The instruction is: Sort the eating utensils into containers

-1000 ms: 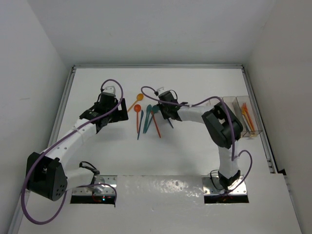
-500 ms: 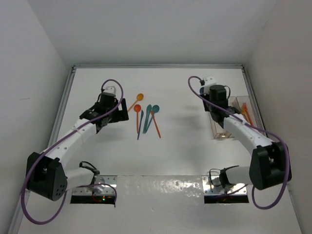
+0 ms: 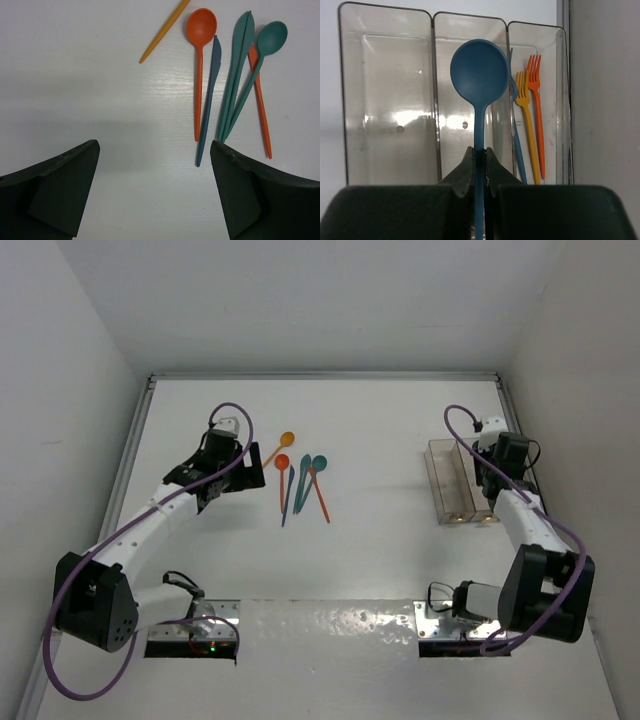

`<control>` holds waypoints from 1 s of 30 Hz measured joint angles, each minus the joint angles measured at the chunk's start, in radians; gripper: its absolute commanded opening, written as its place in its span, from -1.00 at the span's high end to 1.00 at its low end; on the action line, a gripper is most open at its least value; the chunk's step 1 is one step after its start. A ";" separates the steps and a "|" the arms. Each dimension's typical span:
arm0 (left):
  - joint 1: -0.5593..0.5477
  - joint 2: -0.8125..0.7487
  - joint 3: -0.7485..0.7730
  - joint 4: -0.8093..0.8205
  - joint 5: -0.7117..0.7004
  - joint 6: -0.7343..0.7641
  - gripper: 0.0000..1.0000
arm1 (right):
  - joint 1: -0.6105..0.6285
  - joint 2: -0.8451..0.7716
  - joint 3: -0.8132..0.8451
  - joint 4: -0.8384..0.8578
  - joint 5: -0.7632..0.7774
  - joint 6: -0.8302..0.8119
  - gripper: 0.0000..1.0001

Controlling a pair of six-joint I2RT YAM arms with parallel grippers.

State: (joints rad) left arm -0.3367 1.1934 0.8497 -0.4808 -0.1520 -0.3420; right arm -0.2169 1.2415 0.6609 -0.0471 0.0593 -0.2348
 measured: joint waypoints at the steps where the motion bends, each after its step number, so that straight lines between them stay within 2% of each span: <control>1: 0.000 0.000 0.000 0.001 0.000 0.000 -0.82 | -0.011 0.014 -0.002 0.013 -0.006 -0.005 1.00; 5: 0.000 0.000 0.000 0.007 0.003 0.000 -0.82 | -0.025 0.093 -0.001 0.060 -0.022 -0.020 1.00; 7: 0.000 0.000 0.000 0.007 0.002 0.000 -0.82 | -0.026 0.138 0.000 0.073 -0.029 -0.024 0.93; 11: 0.000 0.000 0.000 0.007 -0.001 0.000 -0.82 | -0.026 0.200 0.013 0.073 -0.037 -0.023 0.66; 16: 0.000 0.000 0.000 0.007 -0.006 0.000 -0.82 | -0.026 0.207 0.046 0.073 -0.040 -0.017 0.24; 22: 0.000 0.000 0.000 0.008 -0.005 0.000 -0.82 | -0.012 0.165 0.140 0.053 -0.064 0.066 0.14; 25: 0.000 0.002 0.000 0.010 -0.005 0.000 -0.82 | 0.069 0.095 0.166 0.057 -0.003 0.151 0.10; 30: 0.000 0.006 0.000 0.011 -0.005 0.000 -0.82 | 0.375 0.073 0.221 0.031 0.211 0.324 0.09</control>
State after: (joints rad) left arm -0.3367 1.1995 0.8497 -0.4702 -0.1570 -0.3424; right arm 0.1581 1.3148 0.8818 -0.0162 0.2703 0.0891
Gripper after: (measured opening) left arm 0.910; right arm 0.451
